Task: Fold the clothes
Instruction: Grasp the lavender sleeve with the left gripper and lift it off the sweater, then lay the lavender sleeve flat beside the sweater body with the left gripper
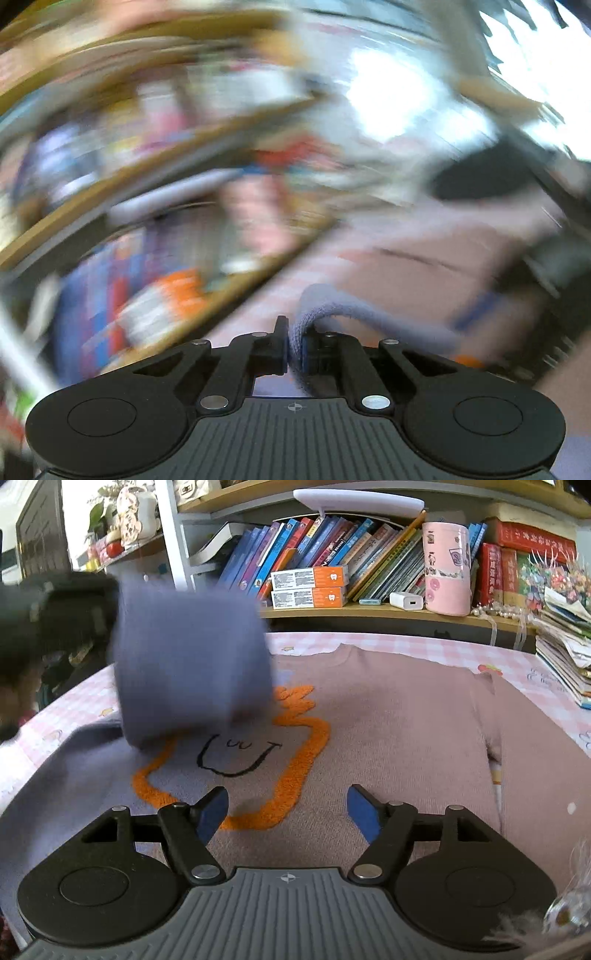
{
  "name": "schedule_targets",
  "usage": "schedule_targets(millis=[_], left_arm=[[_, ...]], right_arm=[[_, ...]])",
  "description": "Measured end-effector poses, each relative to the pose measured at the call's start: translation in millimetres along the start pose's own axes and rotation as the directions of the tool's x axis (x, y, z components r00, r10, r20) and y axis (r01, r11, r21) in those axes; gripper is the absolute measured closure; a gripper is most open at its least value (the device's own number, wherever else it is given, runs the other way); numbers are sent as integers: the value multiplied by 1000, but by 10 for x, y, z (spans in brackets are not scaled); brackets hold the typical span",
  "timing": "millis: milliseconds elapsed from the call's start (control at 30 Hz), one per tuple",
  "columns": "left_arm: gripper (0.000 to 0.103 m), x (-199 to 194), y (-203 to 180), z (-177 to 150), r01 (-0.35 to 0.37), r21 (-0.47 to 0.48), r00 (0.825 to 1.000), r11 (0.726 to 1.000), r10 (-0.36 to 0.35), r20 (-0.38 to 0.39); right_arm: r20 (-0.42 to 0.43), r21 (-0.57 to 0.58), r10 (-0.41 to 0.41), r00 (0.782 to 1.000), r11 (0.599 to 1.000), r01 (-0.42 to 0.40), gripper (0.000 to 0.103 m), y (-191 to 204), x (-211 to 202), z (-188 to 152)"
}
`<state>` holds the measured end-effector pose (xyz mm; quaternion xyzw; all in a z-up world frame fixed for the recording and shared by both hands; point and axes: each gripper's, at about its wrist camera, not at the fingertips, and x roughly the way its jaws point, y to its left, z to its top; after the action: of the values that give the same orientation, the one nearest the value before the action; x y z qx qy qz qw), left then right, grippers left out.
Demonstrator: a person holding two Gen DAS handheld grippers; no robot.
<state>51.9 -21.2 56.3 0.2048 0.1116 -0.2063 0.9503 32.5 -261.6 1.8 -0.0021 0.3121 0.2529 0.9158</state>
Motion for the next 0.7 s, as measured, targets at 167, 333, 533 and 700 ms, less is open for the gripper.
schedule_targets(millis=[167,333,533,700], left_arm=[[97,-614,1306,-341,-331,-464,928,822,372,-2],[96,-1009,1904,-1155,-534,-580,838,614,474,-271],[88,-1124,1945,-1881,-611,-605,791,510,398,-464],[82,-1388,1990,-1975,-654,-611,754,446,453,-476]], right_arm=[[-11,-47,-31,999,998,31,32,78,25,-11],[-16,-61,-34,999,998,33,31,91,36,-13],[-18,-69,-36,999,997,35,30,96,43,-9],[-18,-70,-35,999,997,33,30,95,37,-5]])
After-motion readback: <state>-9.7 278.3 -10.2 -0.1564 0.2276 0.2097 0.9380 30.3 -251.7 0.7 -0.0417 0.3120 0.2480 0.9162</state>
